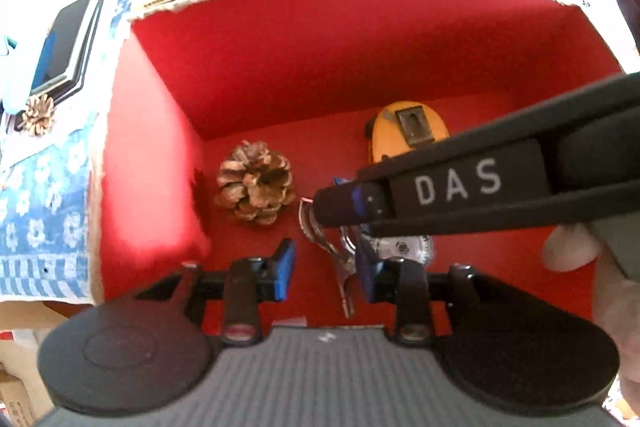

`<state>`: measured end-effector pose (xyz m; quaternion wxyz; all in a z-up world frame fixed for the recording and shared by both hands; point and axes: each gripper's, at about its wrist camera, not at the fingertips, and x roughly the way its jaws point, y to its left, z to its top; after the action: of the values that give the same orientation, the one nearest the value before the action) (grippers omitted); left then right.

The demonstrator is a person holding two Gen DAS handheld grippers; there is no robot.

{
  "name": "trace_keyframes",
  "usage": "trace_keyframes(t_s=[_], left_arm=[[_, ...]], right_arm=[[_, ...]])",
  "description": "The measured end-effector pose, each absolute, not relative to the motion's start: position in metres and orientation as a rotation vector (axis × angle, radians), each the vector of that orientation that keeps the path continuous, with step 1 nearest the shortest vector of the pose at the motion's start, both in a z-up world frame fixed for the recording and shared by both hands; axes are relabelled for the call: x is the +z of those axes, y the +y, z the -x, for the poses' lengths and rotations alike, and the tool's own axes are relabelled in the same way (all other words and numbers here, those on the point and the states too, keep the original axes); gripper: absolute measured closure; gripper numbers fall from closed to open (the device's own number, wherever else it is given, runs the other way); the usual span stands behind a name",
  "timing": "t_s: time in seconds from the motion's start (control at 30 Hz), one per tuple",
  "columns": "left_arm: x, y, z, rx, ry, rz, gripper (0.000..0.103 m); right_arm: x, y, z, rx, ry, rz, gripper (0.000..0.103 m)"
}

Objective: Organize rigid objects
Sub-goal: 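Lower the scissors with the right tool into the red box, then open the right tool to release the scissors beside the correction tape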

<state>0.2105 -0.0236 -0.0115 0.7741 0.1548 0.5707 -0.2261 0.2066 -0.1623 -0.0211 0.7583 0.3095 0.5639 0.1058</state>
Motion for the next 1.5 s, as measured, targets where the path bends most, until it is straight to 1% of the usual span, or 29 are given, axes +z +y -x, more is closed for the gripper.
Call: trace_keyframes(t_s=[0.57,1.13,1.5], left_arm=[[-0.012,-0.041,-0.211,-0.428,1.2,-0.376,0.068],[-0.019,-0.051,-0.2,-0.389,1.12,-0.455,0.068],[-0.018,-0.051,-0.196,-0.381,1.101,-0.469,0.068]], right_arm=[[-0.016,-0.164,-0.203,0.111,1.171,-0.614,0.095],[-0.009,-0.168,-0.196,-0.033,1.092,-0.58,0.095],[-0.011,-0.172,-0.195,-0.085,1.101,-0.6,0.095]])
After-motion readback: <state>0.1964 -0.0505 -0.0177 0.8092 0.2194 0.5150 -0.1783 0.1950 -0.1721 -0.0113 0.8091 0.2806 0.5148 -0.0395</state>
